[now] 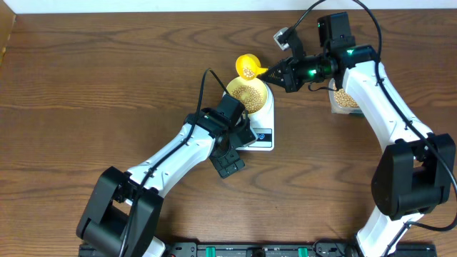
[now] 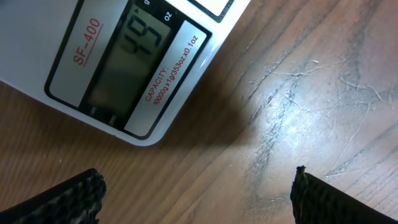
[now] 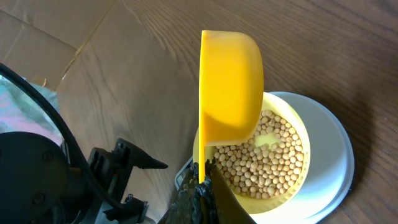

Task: Scoop item into bowl and weigh 50g on scale

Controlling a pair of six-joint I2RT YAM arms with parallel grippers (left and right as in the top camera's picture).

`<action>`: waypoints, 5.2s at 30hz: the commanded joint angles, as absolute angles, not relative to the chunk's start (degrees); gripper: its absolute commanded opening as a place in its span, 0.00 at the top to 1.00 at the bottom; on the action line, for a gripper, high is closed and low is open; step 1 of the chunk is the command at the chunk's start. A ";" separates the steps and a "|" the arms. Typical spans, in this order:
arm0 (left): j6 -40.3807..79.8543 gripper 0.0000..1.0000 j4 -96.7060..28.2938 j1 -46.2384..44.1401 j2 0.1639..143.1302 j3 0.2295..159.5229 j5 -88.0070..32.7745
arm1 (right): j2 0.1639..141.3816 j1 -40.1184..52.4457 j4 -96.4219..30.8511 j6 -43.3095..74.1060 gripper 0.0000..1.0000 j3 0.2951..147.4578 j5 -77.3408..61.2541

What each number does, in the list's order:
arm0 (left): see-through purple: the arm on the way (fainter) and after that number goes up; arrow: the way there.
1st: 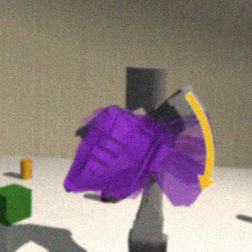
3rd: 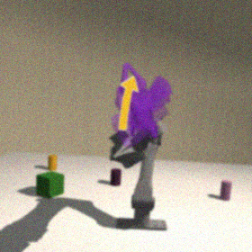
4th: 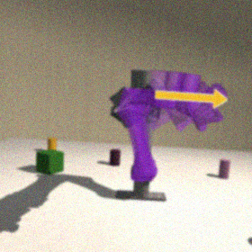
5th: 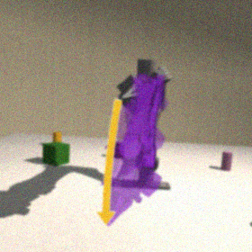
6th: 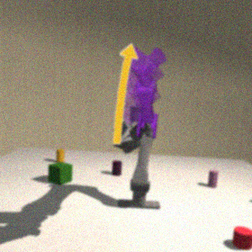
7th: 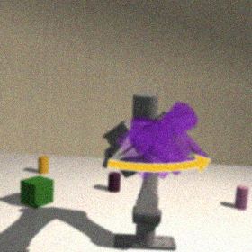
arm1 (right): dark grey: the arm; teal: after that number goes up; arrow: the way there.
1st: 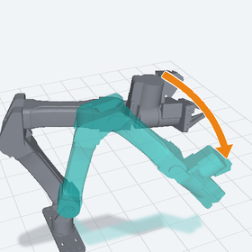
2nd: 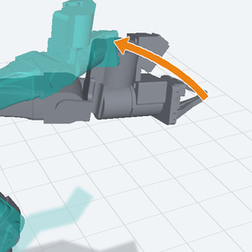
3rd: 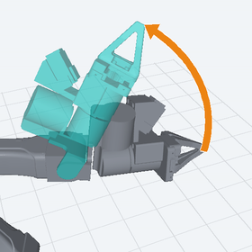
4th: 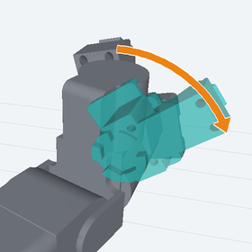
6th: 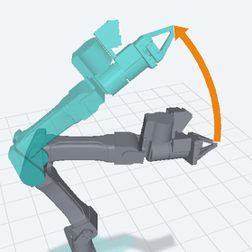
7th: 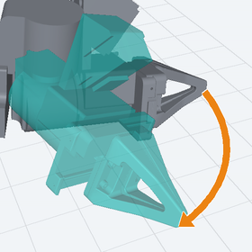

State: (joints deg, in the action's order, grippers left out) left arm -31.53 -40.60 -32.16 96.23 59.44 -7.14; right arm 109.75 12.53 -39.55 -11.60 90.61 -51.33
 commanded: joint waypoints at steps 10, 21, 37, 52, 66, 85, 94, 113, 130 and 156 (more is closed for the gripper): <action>-26.02 0.02 -36.64 -29.26 100.01 59.02 -6.39 | 108.25 14.70 -40.29 -17.41 0.99 91.46 -50.61; -26.02 0.02 -34.96 -29.26 99.98 59.02 -6.37 | 104.86 18.72 -44.66 -24.14 0.99 91.55 -32.47; -26.02 0.02 -34.79 -29.26 99.98 59.02 -6.37 | 104.77 20.14 -44.34 -29.47 0.99 91.55 -27.42; -24.45 0.02 -34.94 -29.26 99.92 59.02 -6.39 | 104.77 14.20 -40.86 -20.32 0.99 91.57 -41.78; -16.49 0.02 -34.11 -25.41 90.11 59.05 -6.39 | 104.79 2.72 -35.94 -12.21 0.99 91.57 -63.81; -3.99 0.02 -26.15 1.13 85.41 59.02 -8.47 | 104.79 -3.14 -30.76 -1.72 0.99 91.57 -63.81; -3.99 0.02 -26.24 1.56 85.41 59.02 -8.32 | 104.79 -3.33 -28.60 -1.72 0.99 91.55 -63.79; -3.99 0.02 -26.24 1.56 85.41 59.05 -8.32 | 104.79 -3.33 -28.49 -1.74 0.99 91.55 -63.70; -3.99 0.02 -26.24 1.56 85.41 59.02 -8.32 | 104.81 -3.33 -27.11 -0.86 0.99 91.55 -59.20; -3.97 0.02 -26.24 1.56 85.41 59.05 -8.32 | 104.88 -1.65 -26.37 5.06 0.99 91.55 -58.22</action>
